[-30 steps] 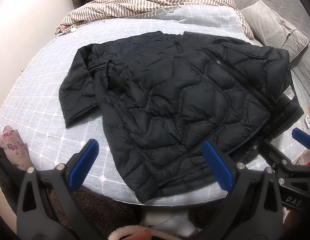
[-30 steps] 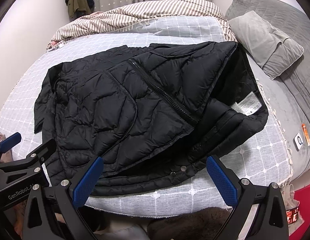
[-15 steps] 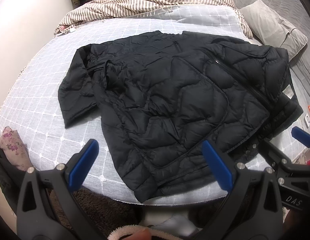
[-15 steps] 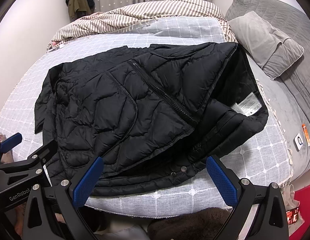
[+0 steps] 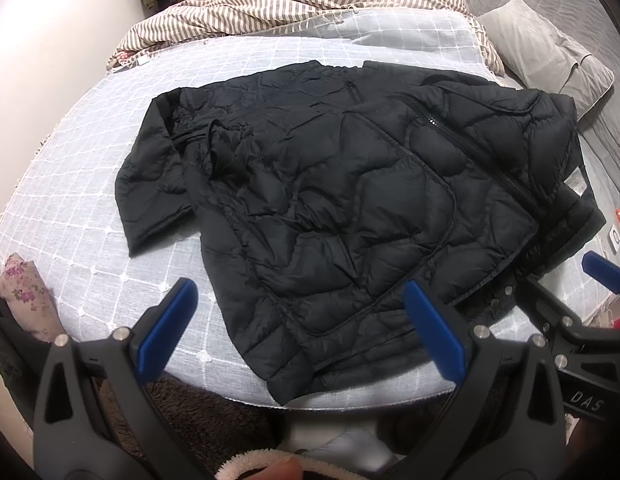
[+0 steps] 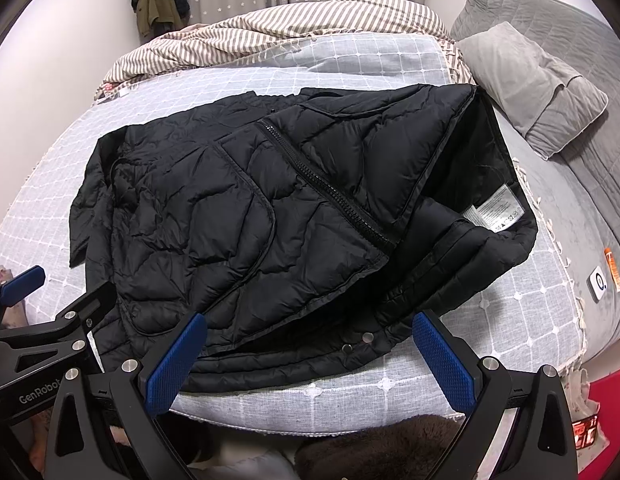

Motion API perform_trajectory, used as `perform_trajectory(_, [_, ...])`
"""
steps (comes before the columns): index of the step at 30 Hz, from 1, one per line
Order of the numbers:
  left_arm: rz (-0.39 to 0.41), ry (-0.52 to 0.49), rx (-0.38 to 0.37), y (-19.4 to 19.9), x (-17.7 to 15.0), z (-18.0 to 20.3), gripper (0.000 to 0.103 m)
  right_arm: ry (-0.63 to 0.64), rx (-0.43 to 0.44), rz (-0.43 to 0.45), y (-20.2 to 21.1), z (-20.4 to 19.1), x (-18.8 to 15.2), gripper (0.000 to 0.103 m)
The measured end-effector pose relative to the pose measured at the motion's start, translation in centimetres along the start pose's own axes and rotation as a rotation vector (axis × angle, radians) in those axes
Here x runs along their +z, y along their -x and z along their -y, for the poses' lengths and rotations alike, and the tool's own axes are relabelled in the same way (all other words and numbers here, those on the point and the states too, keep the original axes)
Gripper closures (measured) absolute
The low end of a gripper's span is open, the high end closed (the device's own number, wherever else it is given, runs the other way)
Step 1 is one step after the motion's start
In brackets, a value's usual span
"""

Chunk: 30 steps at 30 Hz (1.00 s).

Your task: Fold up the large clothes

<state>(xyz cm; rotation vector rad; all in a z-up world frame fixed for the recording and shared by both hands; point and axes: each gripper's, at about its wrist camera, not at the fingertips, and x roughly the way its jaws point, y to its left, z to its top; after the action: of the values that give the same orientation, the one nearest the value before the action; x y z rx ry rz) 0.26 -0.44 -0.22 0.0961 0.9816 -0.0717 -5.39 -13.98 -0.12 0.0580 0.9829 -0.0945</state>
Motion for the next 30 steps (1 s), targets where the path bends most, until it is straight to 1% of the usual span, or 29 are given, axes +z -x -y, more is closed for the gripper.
perform_trajectory(21, [-0.007,-0.005,-0.009,0.0,0.1,0.3,0.000,0.010,0.001,0.002,-0.1,0.0,0.3,0.000])
perform_trajectory(30, [-0.014,-0.010,-0.011,-1.0,0.6,0.3,0.000,0.004,0.007,0.000,-0.9,0.4,0.9,0.000])
